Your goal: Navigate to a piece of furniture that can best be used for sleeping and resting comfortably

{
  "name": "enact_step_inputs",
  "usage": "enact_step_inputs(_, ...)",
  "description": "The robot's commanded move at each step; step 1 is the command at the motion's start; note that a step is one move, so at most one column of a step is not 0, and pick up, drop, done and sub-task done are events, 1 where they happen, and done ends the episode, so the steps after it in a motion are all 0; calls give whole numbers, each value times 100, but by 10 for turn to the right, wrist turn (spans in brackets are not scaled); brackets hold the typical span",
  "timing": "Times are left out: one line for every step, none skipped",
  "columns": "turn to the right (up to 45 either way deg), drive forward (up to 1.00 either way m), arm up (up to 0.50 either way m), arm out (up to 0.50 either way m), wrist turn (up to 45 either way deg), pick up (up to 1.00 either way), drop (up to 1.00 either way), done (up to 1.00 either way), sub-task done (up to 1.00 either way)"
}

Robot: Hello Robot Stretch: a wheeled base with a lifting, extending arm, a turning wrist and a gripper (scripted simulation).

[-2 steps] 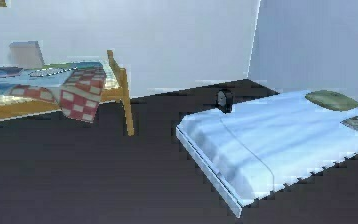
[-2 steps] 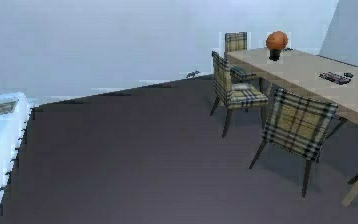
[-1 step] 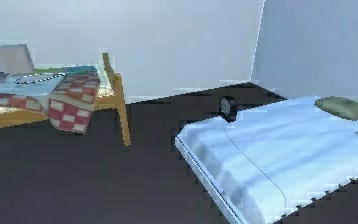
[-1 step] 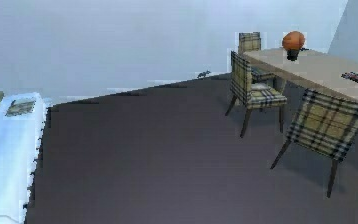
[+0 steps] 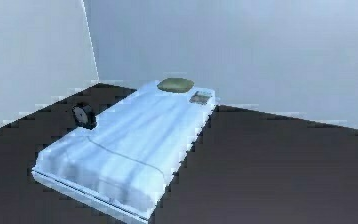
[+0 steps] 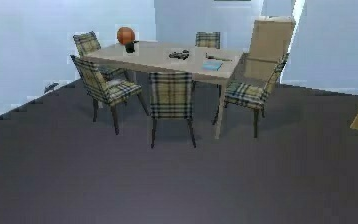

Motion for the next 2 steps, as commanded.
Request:
enact_step_inputs(0, 15, 0, 0, 0, 0, 0, 0, 0)
enact_step_inputs(0, 0, 0, 0, 0, 0, 0, 100, 0)
